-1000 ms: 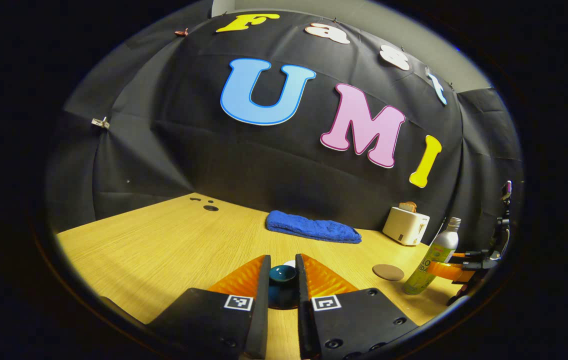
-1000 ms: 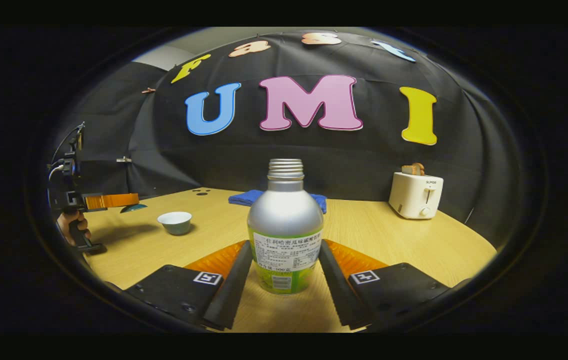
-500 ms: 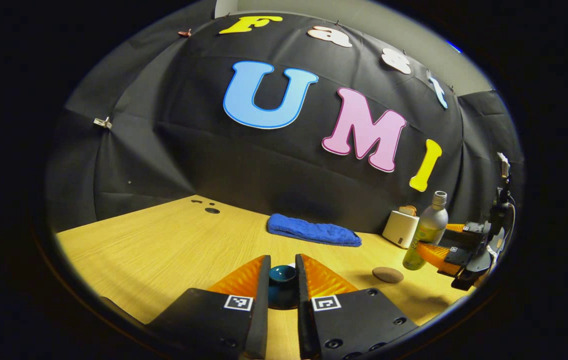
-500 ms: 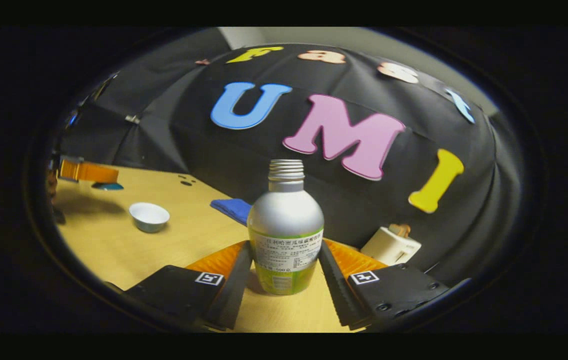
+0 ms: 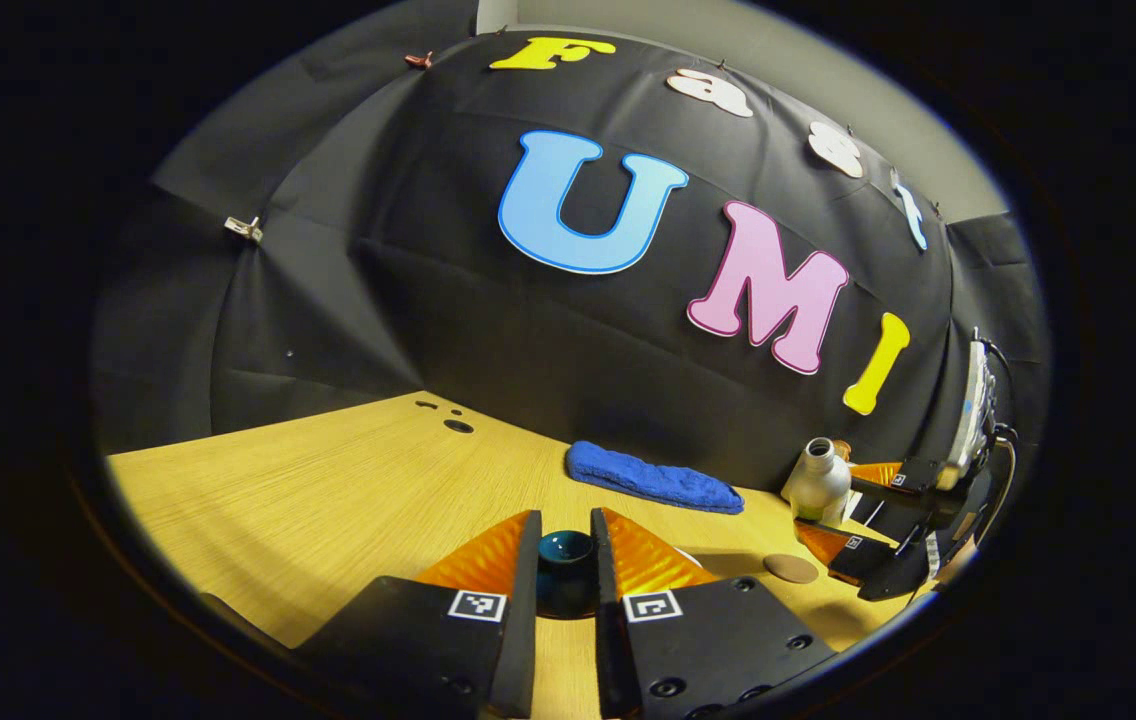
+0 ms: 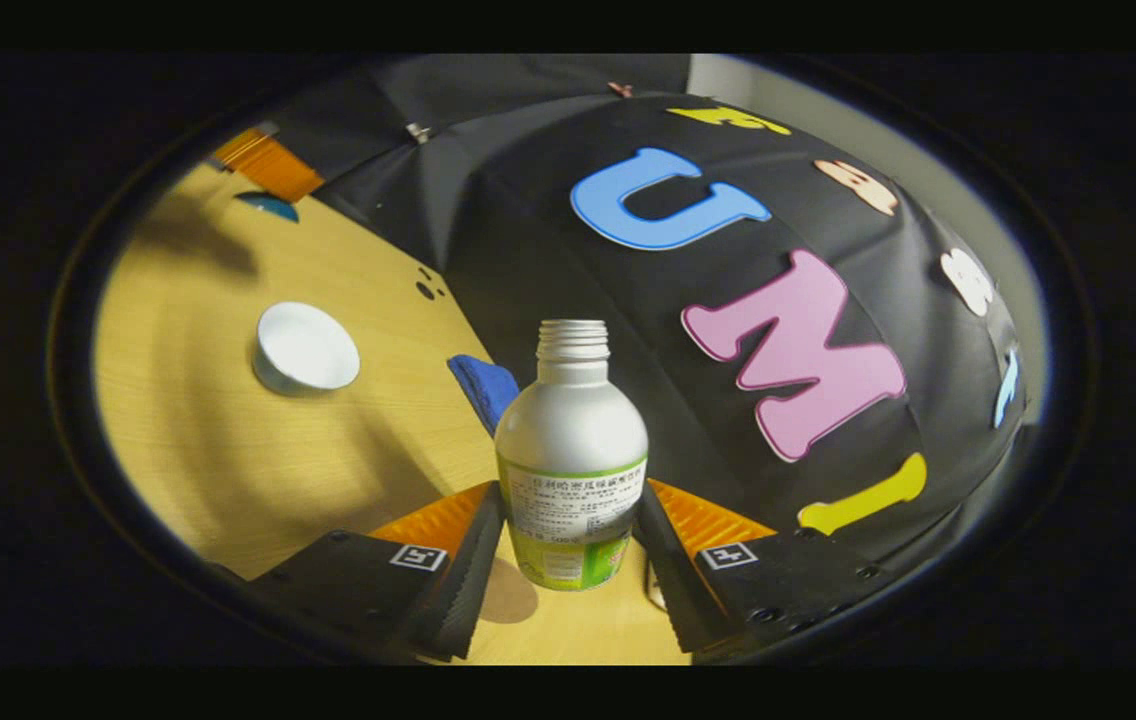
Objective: Open the teacup lid with one hand, grasp the water bottle and pour water into the teacup with the other hand; after pouring, place the water bottle on the coaster and then close the teacup lid.
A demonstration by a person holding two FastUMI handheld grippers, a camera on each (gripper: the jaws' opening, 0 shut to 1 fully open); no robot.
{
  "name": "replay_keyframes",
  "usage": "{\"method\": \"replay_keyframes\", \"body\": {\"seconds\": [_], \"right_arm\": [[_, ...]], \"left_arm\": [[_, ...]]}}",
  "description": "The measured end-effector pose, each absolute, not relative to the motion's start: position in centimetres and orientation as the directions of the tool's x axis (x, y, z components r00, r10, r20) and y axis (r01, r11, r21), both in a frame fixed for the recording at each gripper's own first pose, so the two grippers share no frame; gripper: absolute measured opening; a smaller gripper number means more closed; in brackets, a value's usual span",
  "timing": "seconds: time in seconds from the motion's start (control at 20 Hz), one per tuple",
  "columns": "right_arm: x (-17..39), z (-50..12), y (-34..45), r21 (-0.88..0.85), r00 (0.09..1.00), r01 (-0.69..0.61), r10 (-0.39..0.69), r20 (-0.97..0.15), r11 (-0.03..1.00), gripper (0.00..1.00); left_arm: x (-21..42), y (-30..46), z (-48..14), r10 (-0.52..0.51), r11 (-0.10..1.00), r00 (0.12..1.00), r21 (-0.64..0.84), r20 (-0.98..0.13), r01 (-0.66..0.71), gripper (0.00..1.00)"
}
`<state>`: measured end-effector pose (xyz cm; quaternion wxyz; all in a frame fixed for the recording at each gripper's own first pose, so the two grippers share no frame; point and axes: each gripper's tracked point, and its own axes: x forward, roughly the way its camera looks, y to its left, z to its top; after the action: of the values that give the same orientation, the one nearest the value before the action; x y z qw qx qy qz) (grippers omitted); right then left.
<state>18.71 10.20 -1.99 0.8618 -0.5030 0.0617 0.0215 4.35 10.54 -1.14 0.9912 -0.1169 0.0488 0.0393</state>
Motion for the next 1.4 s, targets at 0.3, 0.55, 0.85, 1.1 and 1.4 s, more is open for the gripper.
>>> {"method": "replay_keyframes", "body": {"seconds": [0.3, 0.55, 0.85, 1.1, 1.4], "right_arm": [[20.0, -3.5, 11.4, -0.962, 0.991, -0.121, -0.026, -0.132, 0.246, 0.76], [20.5, -4.1, 12.5, -0.99, 0.993, -0.118, -0.011, -0.119, 0.072, 0.76], [20.9, -5.3, 13.2, -0.983, 0.99, -0.138, -0.005, -0.138, -0.117, 0.76], [21.1, -5.1, 14.0, -0.962, 0.992, -0.123, 0.009, -0.129, -0.243, 0.76], [21.4, -5.3, 13.9, -0.945, 0.991, -0.122, 0.012, -0.132, -0.303, 0.76]], "left_arm": [[4.3, 10.6, -1.0, 0.073, 0.968, 0.992, -0.232, -0.107, -0.096, 0.28], [4.3, 10.3, -1.0, 0.07, 0.97, 0.992, -0.224, -0.108, -0.093, 0.28], [4.3, 10.2, -0.9, 0.068, 0.971, 0.992, -0.222, -0.109, -0.091, 0.28], [4.3, 10.2, -0.8, 0.069, 0.971, 0.992, -0.219, -0.11, -0.092, 0.28], [4.2, 10.1, -0.8, 0.068, 0.972, 0.992, -0.218, -0.111, -0.091, 0.28]]}}
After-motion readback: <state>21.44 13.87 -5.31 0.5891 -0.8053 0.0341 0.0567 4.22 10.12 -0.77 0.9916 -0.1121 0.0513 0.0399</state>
